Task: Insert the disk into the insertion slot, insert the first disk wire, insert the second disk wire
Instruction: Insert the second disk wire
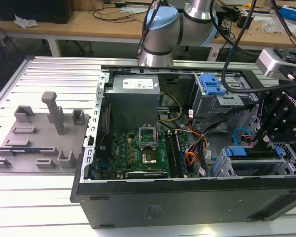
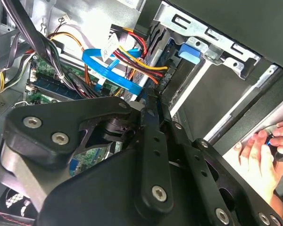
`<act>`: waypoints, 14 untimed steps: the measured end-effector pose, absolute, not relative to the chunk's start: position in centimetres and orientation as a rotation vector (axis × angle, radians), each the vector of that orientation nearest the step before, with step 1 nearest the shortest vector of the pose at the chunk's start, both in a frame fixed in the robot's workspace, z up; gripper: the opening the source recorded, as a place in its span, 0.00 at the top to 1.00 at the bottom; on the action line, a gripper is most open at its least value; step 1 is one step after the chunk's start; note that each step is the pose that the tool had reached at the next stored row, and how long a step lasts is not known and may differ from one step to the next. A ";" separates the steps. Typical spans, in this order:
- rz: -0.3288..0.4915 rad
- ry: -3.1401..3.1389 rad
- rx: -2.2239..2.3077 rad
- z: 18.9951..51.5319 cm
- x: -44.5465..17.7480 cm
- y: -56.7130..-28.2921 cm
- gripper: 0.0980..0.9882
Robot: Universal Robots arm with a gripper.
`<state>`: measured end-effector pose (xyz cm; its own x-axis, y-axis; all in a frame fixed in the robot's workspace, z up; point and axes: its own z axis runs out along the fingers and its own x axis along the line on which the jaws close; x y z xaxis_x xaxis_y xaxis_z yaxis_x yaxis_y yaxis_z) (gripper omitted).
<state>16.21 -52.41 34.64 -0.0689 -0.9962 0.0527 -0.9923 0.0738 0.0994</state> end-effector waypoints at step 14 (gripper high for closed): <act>-0.054 -2.198 2.091 33.8 16.2 -52.4 0.93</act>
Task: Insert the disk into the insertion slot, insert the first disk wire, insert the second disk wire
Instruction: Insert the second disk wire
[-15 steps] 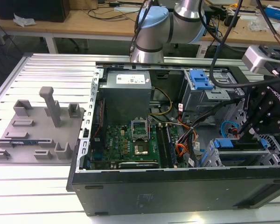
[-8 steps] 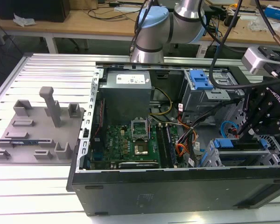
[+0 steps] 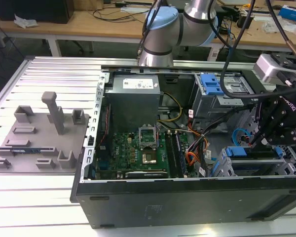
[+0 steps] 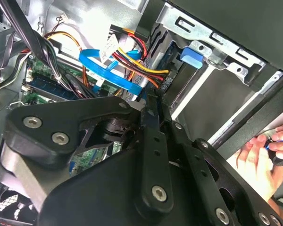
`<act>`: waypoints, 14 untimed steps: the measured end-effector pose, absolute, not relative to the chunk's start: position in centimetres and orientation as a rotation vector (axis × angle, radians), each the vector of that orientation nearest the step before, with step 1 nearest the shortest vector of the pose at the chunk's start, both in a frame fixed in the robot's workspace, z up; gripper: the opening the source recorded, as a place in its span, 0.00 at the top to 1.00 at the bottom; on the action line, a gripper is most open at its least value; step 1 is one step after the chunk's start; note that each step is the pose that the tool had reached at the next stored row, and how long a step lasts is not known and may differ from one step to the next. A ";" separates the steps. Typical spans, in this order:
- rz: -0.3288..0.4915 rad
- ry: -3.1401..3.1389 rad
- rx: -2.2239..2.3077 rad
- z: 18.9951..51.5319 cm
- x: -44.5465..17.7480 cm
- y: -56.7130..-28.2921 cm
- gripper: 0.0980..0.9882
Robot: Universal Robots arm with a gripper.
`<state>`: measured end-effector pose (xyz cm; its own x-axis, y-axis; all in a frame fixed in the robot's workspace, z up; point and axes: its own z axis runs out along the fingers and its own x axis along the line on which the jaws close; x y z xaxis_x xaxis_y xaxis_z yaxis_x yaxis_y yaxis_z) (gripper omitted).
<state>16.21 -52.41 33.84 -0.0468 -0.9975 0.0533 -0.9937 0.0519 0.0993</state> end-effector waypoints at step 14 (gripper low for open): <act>-0.047 -2.185 2.107 38.9 15.9 -51.8 0.72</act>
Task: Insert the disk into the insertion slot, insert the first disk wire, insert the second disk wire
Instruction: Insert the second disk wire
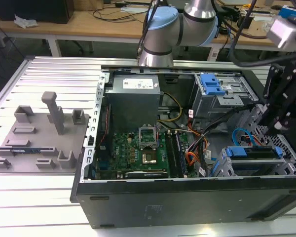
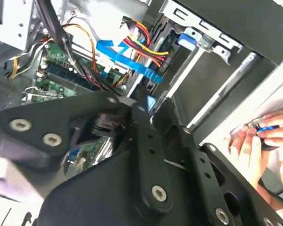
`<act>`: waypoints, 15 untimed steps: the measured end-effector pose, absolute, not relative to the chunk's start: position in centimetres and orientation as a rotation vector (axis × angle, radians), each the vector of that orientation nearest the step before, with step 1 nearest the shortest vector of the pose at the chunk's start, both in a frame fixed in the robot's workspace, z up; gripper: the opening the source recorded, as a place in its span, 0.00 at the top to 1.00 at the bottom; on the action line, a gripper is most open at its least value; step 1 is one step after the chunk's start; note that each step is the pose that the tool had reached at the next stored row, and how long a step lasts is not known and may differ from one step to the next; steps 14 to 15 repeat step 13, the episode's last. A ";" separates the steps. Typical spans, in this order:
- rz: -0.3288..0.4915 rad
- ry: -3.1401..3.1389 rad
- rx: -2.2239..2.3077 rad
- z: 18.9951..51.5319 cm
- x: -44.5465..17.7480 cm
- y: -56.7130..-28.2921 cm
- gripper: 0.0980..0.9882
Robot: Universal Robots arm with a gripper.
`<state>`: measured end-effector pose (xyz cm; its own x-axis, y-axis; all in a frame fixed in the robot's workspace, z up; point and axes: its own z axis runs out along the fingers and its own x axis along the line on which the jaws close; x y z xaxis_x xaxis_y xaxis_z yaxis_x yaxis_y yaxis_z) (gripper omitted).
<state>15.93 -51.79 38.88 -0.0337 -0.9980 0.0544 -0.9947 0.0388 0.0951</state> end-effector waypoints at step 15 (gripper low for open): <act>-0.040 -2.184 2.105 38.9 15.9 -51.6 0.99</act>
